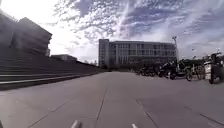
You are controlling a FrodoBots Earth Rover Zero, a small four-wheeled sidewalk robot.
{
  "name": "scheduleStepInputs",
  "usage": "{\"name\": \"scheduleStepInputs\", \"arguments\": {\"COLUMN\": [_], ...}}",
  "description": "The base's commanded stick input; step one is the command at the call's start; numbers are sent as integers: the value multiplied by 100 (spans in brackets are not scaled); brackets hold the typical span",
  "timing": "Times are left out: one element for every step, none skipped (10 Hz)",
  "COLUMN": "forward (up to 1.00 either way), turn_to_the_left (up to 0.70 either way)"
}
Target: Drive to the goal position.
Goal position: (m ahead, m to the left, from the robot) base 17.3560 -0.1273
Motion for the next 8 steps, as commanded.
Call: {"name": "scheduleStepInputs", "arguments": {"forward": [15,16,20,25,31,34,35,35], "turn_to_the_left": [0,0,0,0,0,0,0,0]}}
